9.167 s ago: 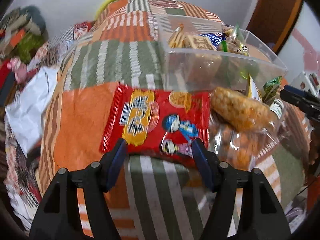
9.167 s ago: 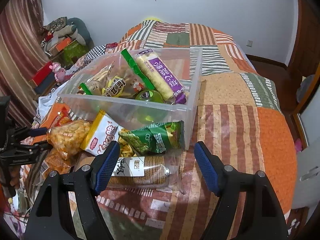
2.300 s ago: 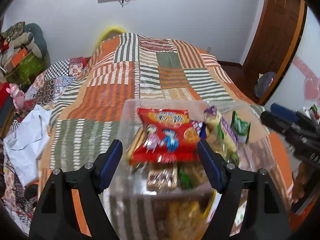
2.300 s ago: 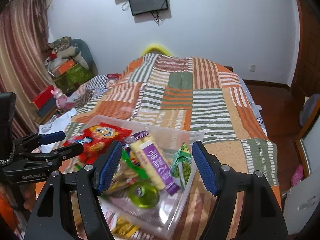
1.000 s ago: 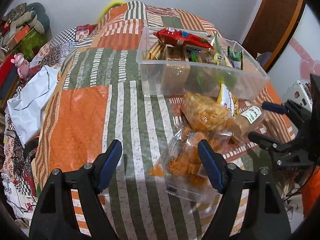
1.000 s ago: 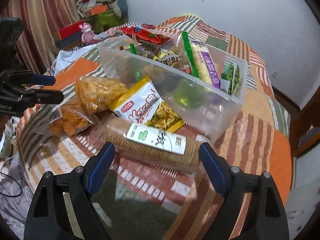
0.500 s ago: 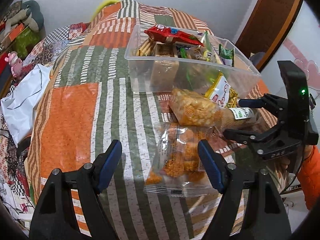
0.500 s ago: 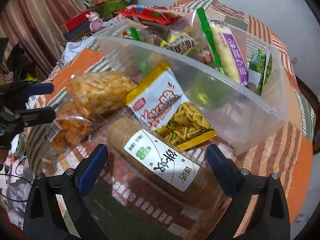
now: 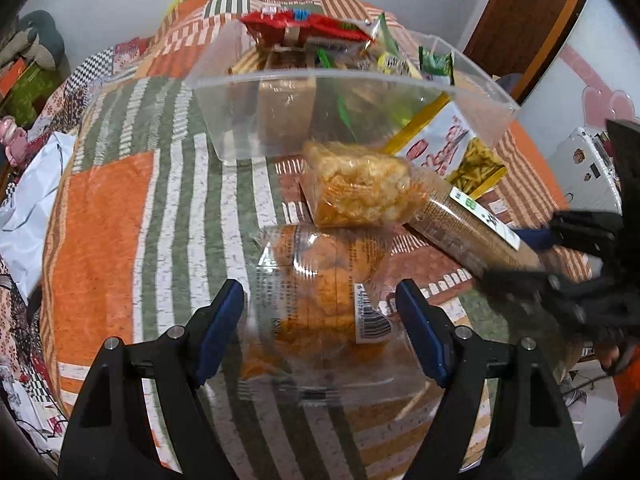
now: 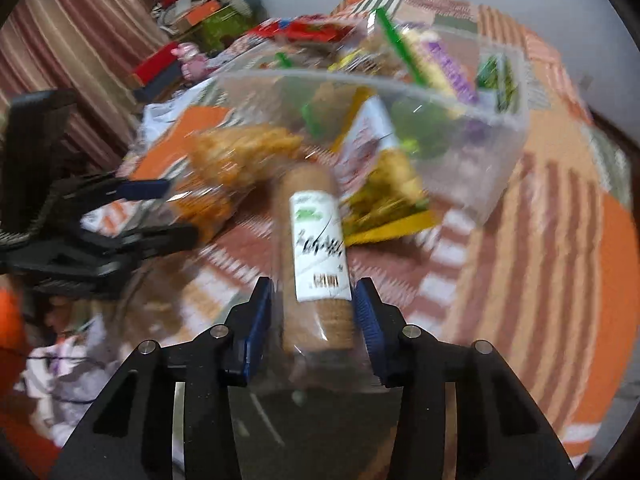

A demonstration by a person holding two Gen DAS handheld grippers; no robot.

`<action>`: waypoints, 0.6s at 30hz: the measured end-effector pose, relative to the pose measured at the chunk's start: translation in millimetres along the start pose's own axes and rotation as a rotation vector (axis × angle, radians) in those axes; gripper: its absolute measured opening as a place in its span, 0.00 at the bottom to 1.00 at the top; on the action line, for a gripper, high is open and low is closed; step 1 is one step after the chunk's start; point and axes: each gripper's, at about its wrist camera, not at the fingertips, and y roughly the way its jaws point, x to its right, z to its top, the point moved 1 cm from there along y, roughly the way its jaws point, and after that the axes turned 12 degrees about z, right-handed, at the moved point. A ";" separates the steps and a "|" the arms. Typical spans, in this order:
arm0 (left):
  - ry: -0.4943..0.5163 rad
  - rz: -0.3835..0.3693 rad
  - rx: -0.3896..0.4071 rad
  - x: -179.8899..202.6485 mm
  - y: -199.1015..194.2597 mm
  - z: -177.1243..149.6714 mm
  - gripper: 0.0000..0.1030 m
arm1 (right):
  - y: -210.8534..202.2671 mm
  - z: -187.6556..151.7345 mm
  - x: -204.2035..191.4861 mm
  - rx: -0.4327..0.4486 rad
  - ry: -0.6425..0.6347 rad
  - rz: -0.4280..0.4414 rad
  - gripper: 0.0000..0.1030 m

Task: Organize snacks
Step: 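Grasp the orange snack bag with the left tool while the right grasps the cracker roll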

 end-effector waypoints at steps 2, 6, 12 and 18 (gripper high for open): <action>0.000 -0.002 -0.011 1.9 5.7 0.3 0.76 | 0.3 -2.2 -4.6 -0.001 -0.012 -0.007 0.41; 0.010 0.013 0.006 8.2 10.4 1.7 0.76 | 4.9 5.0 -2.1 0.024 0.013 0.003 0.42; -0.018 0.015 0.042 8.5 11.8 0.9 0.69 | 22.3 22.9 -0.9 0.056 0.018 -0.029 0.42; -0.043 0.006 0.047 0.1 6.8 -6.0 0.66 | 25.6 22.1 -4.7 0.098 0.018 -0.059 0.37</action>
